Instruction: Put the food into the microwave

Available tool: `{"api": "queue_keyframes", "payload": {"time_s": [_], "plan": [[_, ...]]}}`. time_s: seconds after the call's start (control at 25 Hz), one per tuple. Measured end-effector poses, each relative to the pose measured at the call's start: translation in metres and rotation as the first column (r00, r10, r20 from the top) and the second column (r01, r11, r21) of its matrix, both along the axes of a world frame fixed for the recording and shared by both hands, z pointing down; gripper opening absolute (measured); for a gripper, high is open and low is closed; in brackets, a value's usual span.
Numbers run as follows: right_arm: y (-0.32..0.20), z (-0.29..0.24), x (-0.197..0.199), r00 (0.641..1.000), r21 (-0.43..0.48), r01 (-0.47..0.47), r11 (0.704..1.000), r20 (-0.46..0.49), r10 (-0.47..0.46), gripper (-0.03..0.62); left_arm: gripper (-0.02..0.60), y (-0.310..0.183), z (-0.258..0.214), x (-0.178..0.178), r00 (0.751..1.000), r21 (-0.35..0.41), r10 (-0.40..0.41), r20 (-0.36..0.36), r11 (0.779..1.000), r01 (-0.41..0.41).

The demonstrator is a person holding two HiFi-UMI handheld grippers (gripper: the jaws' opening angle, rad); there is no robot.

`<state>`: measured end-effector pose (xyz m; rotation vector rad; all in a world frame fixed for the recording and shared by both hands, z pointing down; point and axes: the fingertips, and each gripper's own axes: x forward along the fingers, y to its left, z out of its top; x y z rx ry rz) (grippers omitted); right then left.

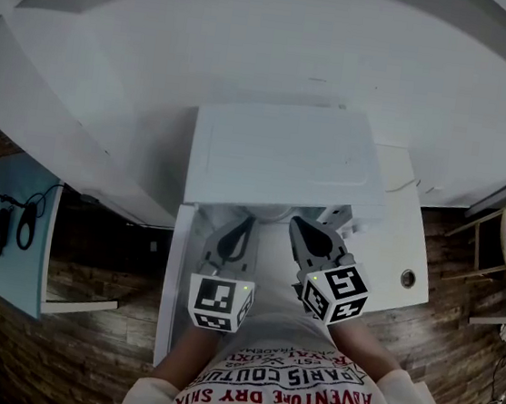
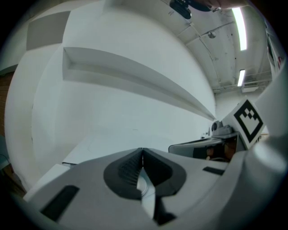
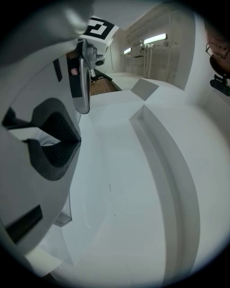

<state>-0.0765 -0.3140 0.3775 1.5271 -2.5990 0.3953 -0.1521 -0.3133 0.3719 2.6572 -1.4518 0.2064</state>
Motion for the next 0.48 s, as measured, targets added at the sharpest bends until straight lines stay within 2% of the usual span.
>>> {"api": "queue_keyframes", "payload": {"time_s": [0.48], "plan": [[-0.001,0.001,0.013,1.0,-0.002,-0.026,1.0,-0.009,0.026,0.011,0.006,0.001,0.002,0.007,1.0,-0.006,0.01,-0.002,1.0,-0.01]]}}
